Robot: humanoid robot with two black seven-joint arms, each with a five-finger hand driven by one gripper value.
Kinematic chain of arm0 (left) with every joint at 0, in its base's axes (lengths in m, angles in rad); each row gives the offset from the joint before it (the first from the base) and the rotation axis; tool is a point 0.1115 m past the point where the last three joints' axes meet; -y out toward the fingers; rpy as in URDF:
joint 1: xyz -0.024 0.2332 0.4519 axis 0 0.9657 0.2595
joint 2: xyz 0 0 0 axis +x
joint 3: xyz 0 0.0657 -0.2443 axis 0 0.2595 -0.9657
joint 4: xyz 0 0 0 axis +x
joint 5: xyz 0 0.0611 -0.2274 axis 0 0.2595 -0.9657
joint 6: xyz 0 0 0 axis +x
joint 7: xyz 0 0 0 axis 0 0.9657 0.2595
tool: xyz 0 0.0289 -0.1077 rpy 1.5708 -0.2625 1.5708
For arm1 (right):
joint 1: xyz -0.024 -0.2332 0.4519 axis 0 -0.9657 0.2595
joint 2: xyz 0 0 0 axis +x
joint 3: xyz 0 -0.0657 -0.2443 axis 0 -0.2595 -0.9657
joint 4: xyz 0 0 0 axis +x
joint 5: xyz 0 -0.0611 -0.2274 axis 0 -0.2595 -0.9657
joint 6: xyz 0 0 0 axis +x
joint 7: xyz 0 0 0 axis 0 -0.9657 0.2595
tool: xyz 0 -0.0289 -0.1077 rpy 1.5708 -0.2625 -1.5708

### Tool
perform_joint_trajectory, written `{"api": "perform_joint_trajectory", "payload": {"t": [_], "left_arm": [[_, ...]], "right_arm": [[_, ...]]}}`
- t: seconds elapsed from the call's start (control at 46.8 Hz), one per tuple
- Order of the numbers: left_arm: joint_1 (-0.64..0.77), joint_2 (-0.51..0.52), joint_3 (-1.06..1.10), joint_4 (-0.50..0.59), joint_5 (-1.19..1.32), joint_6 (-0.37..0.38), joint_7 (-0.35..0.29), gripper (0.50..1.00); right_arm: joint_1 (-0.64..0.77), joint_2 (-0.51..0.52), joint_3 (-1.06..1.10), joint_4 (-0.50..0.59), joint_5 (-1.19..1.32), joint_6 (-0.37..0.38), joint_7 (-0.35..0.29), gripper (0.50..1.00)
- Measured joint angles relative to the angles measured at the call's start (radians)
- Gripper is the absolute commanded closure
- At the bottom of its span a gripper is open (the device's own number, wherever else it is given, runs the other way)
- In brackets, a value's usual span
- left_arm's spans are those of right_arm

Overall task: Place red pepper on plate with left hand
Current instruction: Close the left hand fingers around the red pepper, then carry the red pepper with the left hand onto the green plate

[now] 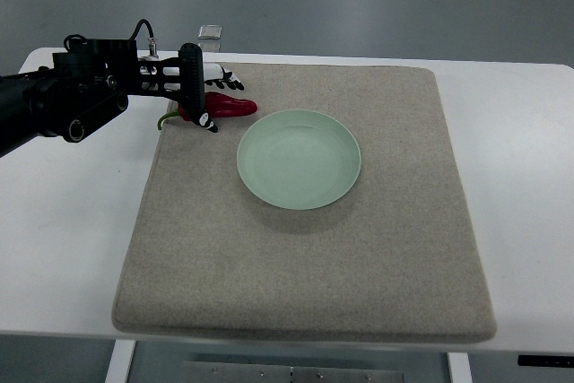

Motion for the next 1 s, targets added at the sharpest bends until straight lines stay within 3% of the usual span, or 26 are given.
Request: {"api": "perform_joint_trajectory", "payload": {"t": [0.32, 0.384, 0.598, 1.004], "left_arm": [[-0.005, -0.006, 0.0, 0.001, 0.018, 0.003, 0.0, 0.904], [-0.006, -0.006, 0.0, 0.001, 0.025, 0.006, 0.0, 0.928], [-0.008, -0.006, 0.0, 0.002, 0.026, 0.038, 0.0, 0.973], [-0.031, -0.006, -0.031, -0.029, 0.008, 0.056, -0.001, 0.971]], "right_arm": [[0.0, 0.0, 0.0, 0.0, 0.001, 0.0, 0.0, 0.568], [0.0, 0.0, 0.0, 0.0, 0.001, 0.0, 0.0, 0.568], [0.0, 0.0, 0.0, 0.0, 0.001, 0.0, 0.0, 0.568], [0.0, 0.0, 0.0, 0.0, 0.0, 0.0, 0.0, 0.568]]}}
